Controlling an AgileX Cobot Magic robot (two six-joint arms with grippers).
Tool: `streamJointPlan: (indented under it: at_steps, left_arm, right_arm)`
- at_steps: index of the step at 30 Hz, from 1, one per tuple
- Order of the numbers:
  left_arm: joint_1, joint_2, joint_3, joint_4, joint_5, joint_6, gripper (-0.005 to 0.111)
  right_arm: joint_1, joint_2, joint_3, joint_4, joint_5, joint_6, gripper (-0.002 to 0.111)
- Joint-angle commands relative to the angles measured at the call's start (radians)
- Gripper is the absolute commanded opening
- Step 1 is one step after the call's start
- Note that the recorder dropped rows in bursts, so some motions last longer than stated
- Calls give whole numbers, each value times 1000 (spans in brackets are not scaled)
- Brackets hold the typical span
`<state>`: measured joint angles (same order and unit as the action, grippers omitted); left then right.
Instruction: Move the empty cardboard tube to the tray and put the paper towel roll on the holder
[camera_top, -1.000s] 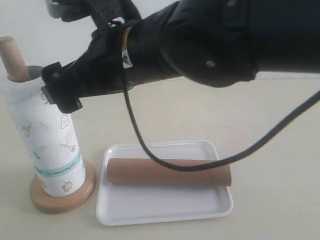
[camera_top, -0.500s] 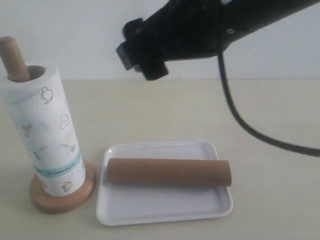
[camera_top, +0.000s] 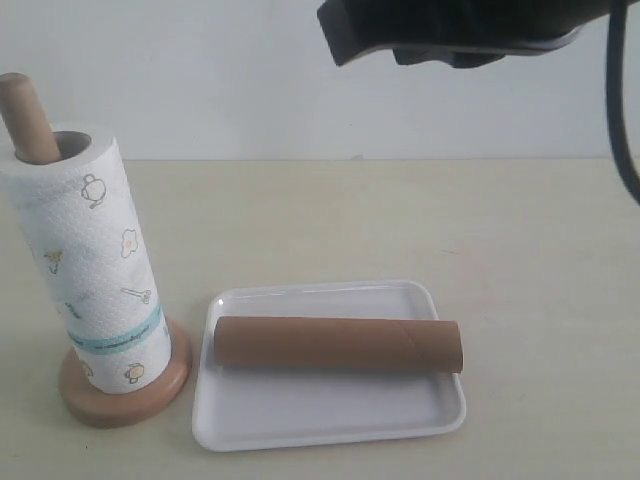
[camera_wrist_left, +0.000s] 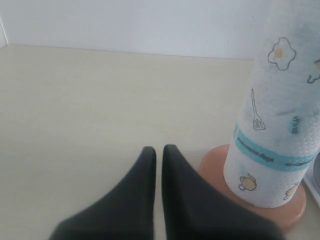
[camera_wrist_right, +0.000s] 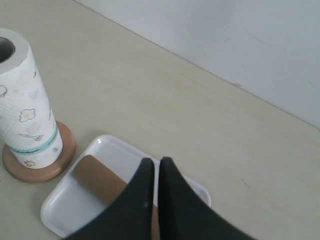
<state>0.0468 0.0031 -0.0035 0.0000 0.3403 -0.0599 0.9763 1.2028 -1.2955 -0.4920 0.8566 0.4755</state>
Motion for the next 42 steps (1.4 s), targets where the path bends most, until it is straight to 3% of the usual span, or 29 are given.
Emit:
streamJointPlan:
  at_steps: [1,15,24,33,42]
  left_arm:
    - [2,-3,4,-11,-3,1,4]
    - [2,-3,4,-11,-3,1,4]
    - [2,-3,4,-11,-3,1,4]
    - [2,-3,4,-11,-3,1,4]
    - [2,-3,4,-11,-3,1,4]
  right_arm:
    - [-2,-6,-3,-8,1,0,3]
    - [-2,-35,-3,-29,-23,-8,3]
    - [-25,-86,63,-203,-80,-12,3]
    - [-350,-378,506,-198,-537,185,3]
    - [-699,-841,938,-195,-779,262,3]
